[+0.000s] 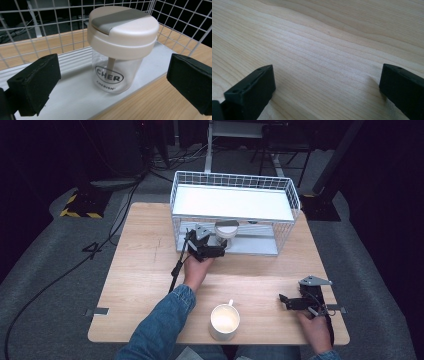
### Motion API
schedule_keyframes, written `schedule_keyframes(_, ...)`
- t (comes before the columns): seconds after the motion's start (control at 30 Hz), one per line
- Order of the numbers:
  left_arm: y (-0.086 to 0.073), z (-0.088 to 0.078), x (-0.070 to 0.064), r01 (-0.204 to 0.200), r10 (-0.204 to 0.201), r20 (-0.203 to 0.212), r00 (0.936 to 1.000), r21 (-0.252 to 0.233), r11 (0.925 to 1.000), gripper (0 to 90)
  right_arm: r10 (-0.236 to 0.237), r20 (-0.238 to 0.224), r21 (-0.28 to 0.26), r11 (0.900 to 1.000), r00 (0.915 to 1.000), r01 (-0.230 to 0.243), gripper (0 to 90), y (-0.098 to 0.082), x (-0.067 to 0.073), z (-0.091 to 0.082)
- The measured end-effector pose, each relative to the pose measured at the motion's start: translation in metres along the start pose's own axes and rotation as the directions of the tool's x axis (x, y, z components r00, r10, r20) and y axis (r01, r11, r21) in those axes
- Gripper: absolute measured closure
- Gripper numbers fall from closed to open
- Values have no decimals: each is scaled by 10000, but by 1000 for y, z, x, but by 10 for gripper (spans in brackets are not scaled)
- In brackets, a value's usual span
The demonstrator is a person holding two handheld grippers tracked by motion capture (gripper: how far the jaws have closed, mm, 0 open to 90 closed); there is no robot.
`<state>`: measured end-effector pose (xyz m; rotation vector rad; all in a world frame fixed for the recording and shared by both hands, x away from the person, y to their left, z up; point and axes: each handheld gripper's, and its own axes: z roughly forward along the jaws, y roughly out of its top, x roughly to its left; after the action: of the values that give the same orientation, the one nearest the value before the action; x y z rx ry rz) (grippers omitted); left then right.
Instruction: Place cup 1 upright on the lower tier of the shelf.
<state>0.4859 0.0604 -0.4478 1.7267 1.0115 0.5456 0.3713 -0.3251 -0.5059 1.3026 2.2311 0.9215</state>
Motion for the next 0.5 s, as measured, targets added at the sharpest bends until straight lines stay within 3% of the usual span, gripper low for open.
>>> schedule_keyframes(0.17,0,-20,2,-86,84,57,9999,299,9995,0,-3,-5,4,10000,10000,3,3,0,0,0)
schedule_keyframes(0.3,1,-41,1,-81,77,164,9998,248,9997,0,3,-8,8,10000,10000,-3,3,0,0,0)
schedule_keyframes(0.5,8,-67,-4,-459,455,366,9983,115,9989,0,-17,-52,5,10000,10000,17,1,0,0,0)
